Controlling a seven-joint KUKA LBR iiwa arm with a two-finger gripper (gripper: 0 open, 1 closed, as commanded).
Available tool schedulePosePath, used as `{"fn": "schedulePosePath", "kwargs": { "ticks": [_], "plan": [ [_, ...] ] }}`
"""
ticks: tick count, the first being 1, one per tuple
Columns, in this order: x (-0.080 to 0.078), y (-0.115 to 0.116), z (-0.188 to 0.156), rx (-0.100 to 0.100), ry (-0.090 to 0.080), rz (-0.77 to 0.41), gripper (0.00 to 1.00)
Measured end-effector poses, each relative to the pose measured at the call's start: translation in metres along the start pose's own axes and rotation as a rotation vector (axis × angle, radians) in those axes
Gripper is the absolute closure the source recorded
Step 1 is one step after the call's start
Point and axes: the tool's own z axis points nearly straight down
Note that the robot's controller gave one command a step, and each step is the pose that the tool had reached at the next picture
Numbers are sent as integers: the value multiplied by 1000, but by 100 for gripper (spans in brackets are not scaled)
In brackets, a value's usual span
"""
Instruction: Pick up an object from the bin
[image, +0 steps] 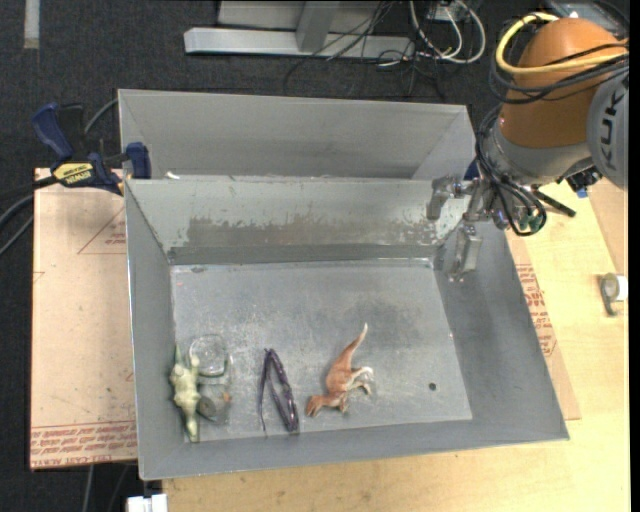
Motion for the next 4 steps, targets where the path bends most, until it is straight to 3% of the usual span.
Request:
{"fn": "schedulePosePath", "kwargs": {
  "ticks": [1, 2, 3, 4],
  "plan": [
    [-1, 1, -6, 1, -8, -2, 0],
    [4, 43, 87, -1, -1, -75, 0],
    [11, 41, 80, 1, -10, -168, 0],
    [61, 52, 158, -3, 2, -55, 0]
  ]
}}
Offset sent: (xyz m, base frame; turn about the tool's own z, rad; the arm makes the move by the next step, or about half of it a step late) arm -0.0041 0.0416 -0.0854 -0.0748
